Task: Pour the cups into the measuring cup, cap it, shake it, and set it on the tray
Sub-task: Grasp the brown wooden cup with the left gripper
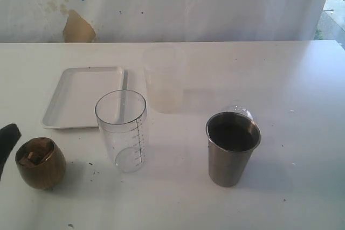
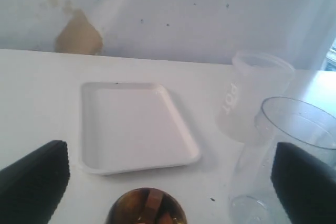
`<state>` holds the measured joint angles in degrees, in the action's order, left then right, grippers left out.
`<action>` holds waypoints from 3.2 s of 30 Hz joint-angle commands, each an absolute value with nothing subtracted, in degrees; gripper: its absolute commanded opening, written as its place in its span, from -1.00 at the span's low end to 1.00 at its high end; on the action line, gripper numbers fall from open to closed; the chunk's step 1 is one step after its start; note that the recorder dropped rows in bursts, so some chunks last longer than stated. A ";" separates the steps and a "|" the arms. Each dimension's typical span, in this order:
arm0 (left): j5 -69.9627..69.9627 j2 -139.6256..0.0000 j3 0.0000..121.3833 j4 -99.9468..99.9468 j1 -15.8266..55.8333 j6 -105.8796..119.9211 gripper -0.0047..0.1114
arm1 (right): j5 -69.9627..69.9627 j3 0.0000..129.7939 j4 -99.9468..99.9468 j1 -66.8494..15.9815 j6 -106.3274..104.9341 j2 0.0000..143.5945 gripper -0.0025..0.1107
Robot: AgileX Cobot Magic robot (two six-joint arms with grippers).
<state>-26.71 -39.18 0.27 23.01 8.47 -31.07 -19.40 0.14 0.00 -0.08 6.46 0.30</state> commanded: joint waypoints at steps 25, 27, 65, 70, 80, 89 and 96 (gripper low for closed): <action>-44.34 -78.42 0.00 18.93 8.77 -16.54 0.89 | -19.29 0.00 0.00 0.00 6.26 0.00 -0.96; -46.04 -79.96 0.00 17.98 8.77 -16.18 0.89 | -19.29 0.00 0.00 0.00 6.26 0.00 -0.96; -57.96 -104.96 9.30 14.82 8.77 -8.92 0.89 | -19.29 0.00 0.00 0.00 6.26 0.00 -0.96; -59.00 -107.32 9.44 13.71 8.77 -8.92 0.89 | -19.29 0.00 0.00 0.00 6.26 0.00 -0.96; -61.20 -107.57 9.44 13.28 8.77 -8.07 0.89 | -19.29 0.00 0.00 0.00 6.26 0.00 -0.96; -66.23 -107.57 9.44 15.19 8.77 -7.22 0.89 | -19.29 0.00 0.00 0.00 6.26 0.00 -0.96; -66.56 -107.57 9.44 15.92 8.77 -6.31 0.87 | -19.29 0.00 0.00 0.00 6.26 0.00 -0.96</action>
<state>-66.00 -107.43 9.32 15.65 8.47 -7.27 -19.40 0.14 0.00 -0.08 6.46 0.30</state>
